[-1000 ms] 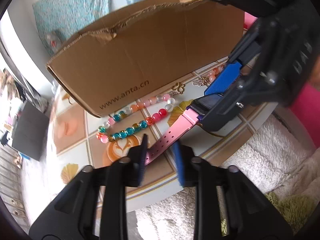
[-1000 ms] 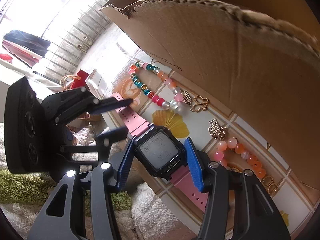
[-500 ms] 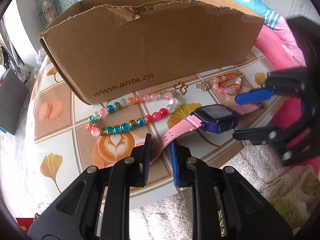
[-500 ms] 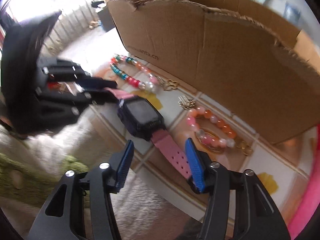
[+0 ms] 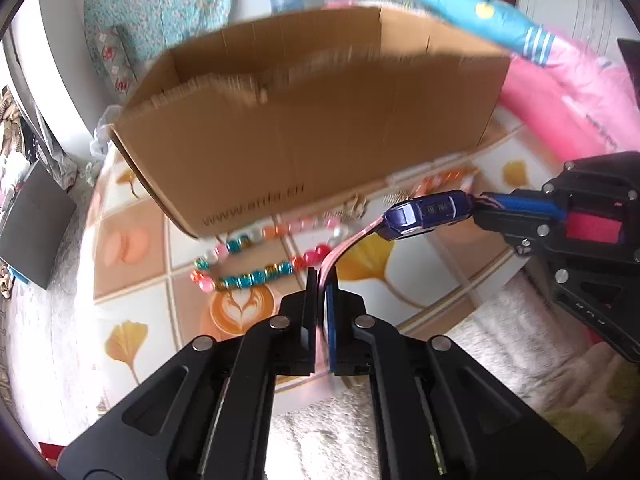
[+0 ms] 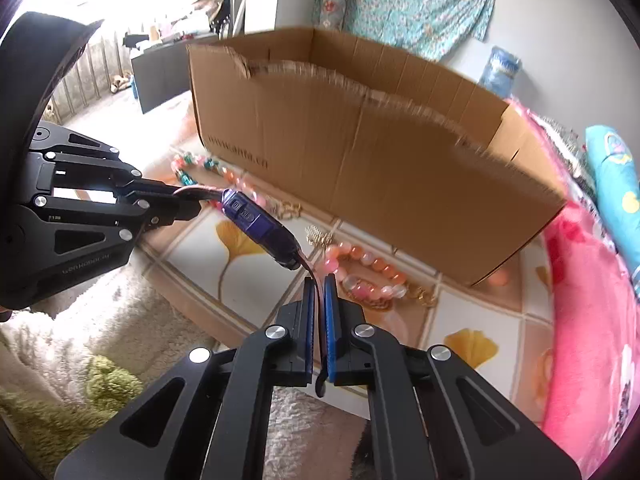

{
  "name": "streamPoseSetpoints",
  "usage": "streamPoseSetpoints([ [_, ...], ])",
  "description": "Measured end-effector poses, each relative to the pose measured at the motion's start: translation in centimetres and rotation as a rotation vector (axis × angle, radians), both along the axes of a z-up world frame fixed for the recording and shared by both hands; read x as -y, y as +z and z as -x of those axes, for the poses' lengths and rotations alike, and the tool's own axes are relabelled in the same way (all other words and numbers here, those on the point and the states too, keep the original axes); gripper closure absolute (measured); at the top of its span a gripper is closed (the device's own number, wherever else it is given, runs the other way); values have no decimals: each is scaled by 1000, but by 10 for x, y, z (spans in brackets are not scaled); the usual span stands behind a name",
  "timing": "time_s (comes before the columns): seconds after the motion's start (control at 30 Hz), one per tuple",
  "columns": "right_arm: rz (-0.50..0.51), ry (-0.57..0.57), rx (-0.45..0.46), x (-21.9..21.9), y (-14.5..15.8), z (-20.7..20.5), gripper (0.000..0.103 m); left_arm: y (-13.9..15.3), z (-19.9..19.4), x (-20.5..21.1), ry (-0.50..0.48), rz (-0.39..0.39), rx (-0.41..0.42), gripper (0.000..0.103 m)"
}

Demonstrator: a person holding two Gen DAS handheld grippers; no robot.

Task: Organize jewelry
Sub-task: 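Lift the watch with the right gripper while the left gripper grasps its pink strap, then lower the watch into the cardboard box and open both grippers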

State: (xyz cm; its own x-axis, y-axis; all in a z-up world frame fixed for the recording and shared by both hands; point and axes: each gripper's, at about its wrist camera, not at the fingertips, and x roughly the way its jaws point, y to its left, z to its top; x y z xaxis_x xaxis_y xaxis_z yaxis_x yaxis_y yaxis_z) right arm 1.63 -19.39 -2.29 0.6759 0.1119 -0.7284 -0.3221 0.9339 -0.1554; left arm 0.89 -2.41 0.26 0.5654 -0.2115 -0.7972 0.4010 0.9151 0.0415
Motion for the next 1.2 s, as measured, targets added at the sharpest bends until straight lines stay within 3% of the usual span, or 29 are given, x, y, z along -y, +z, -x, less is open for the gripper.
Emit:
streamPoseSetpoints([
  [0.17, 28, 19, 139, -9, 57, 26, 98, 55, 10, -10, -2, 72, 91, 100],
  [0.33, 22, 63, 249, -17, 119, 2, 99, 117, -3, -14, -39, 102, 201, 100],
  [0.43, -76, 102, 182, -4, 142, -38, 99, 144, -36, -17, -35, 133, 192, 100],
  [0.53, -175, 121, 26, 12, 145, -104, 99, 154, -82, -19, -20, 168, 124, 100],
  [0.67, -229, 99, -232, 25, 118, -179, 99, 134, -145, -14, -9, 134, -32, 100],
  [0.73, -225, 88, -372, 27, 93, -213, 99, 111, -174, -8, -11, 67, -105, 101],
  [0.93, -165, 29, -619, 22, 34, -274, 99, 42, -247, 4, -14, 4, -391, 101],
  [1.03, -163, -8, -670, 25, 19, -294, 95, 21, -269, 3, 15, -27, -474, 97],
  [1.07, -141, -19, -663, 25, 17, -299, 92, 18, -274, 3, 22, -35, -477, 91],
  [1.17, -47, -63, -543, 23, 27, -300, 66, 19, -284, 1, 44, -41, -462, 68],
  [1.2, -49, -60, -525, 23, 30, -298, 65, 24, -282, 2, 39, -30, -438, 64],
])
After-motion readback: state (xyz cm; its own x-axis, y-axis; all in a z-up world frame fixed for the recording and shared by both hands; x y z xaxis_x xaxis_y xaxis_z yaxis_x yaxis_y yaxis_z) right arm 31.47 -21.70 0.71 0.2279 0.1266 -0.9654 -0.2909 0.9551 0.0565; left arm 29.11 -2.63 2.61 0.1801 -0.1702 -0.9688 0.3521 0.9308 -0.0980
